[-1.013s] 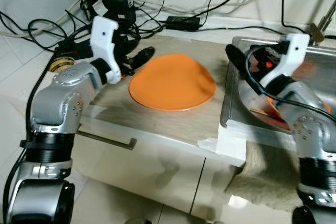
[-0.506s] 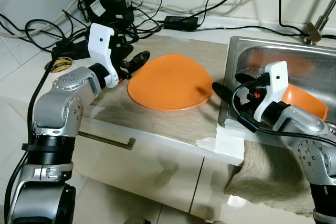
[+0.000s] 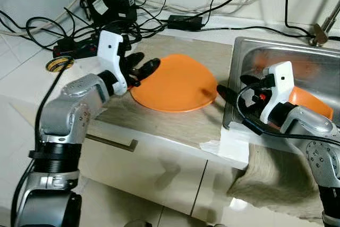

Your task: Kitchen organization

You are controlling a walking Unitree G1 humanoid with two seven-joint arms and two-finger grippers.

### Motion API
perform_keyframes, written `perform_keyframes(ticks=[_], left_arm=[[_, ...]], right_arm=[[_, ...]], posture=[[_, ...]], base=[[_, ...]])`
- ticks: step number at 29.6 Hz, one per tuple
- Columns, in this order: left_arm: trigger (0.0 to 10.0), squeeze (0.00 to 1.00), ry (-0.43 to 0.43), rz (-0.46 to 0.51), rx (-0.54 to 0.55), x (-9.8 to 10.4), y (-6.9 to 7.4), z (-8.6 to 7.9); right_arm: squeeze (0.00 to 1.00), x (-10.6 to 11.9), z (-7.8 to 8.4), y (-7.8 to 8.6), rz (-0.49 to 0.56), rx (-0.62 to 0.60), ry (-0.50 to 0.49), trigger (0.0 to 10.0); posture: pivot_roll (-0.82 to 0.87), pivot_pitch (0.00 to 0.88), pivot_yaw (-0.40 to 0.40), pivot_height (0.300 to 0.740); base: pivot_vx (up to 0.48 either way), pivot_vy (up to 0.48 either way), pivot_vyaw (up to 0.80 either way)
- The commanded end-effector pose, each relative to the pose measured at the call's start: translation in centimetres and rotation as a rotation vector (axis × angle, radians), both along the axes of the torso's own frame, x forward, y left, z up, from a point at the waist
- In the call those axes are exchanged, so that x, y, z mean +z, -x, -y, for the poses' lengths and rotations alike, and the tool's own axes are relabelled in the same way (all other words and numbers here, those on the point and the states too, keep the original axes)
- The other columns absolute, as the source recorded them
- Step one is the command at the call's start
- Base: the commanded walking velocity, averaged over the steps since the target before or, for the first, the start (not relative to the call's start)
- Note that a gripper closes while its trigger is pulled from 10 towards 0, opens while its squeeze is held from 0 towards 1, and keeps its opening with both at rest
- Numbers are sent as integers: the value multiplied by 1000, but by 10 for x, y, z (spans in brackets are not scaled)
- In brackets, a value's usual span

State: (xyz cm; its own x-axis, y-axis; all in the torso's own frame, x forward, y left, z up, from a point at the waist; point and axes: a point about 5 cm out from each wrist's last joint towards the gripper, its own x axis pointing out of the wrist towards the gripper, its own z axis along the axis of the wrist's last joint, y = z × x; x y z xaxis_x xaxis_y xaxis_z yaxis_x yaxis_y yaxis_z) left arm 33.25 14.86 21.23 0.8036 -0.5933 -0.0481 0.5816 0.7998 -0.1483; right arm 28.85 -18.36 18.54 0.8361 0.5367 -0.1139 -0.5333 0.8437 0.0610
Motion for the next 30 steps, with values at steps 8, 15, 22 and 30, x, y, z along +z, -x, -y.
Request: perform_keyframes(ticks=[8,15,22,30], left_arm=[[10000,0,0,-12,9,3,6,-6],[10000,0,5,-19,23,2,8,-3],[10000,0,-2,-27,1,0,9,1],[10000,0,-11,-21,-1,2,9,1]], right_arm=[[0,3,-5,-5,20,19,24,10000],[0,-1,-5,-5,16,11,37,10000],[0,-1,-6,-5,15,13,40,10000],[0,0,-6,-5,22,15,52,10000]], posture=[[-58,0,36,740],[-58,0,34,740],[-66,0,34,740],[-68,0,31,740]], base=[[0,0,0],[0,0,0],[0,0,0],[0,0,0]])
